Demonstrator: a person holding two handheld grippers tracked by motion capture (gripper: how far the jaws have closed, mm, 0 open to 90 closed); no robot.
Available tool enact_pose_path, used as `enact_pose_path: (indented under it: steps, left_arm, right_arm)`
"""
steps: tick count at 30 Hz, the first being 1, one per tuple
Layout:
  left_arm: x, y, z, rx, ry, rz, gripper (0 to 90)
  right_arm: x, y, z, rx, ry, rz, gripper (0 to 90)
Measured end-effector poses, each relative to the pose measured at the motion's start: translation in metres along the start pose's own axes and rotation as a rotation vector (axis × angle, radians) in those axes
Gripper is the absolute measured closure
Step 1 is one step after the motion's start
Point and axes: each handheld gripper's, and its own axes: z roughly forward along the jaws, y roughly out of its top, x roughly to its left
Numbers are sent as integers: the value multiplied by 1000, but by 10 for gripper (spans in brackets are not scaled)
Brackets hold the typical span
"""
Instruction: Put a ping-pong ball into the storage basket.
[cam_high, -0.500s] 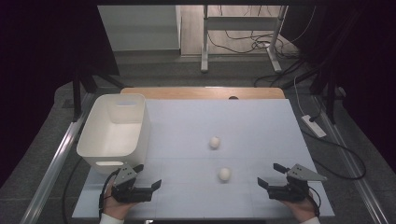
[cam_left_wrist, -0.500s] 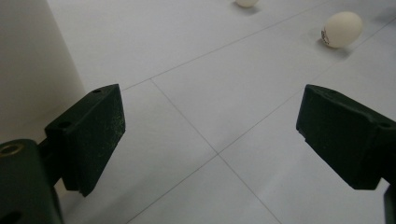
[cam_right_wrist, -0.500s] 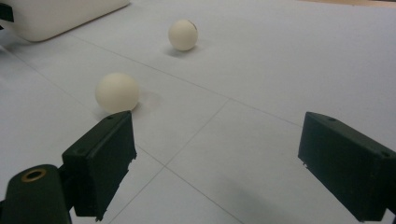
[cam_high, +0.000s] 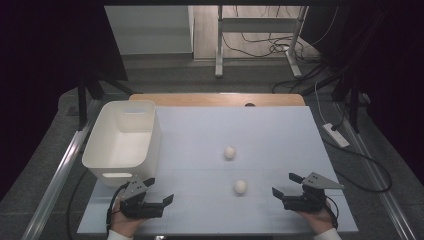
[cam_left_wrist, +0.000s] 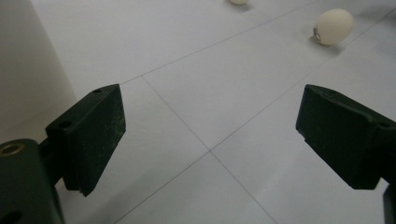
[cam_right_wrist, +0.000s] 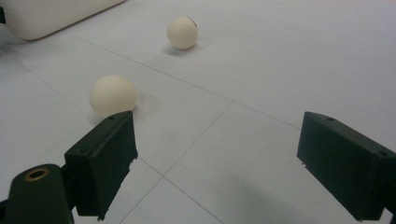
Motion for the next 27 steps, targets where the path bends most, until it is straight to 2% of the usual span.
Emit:
enact_pose_path:
  steps: [9,14,17,21,24,27]
  left_arm:
    - [-5,13,5,-17,-3,10,96]
    - [-4,13,5,-19,1,-3,97]
    - [-6,16,5,-16,14,1,97]
    - [-7,17,3,-11,26,5,99]
    - [-9,20,2,-10,38,1,99]
    - [-12,23,3,-4,47,4,99]
  right_arm:
    - [-4,-2,-4,-2,-5,18,122]
    - [-10,-4,-7,-2,-4,44,126]
    - [-12,-4,-4,9,-7,34,126]
    - [-15,-3,2,13,6,45,127]
    - [-14,-2,6,25,1,23,127]
    - [-13,-1,9,31,5,27,127]
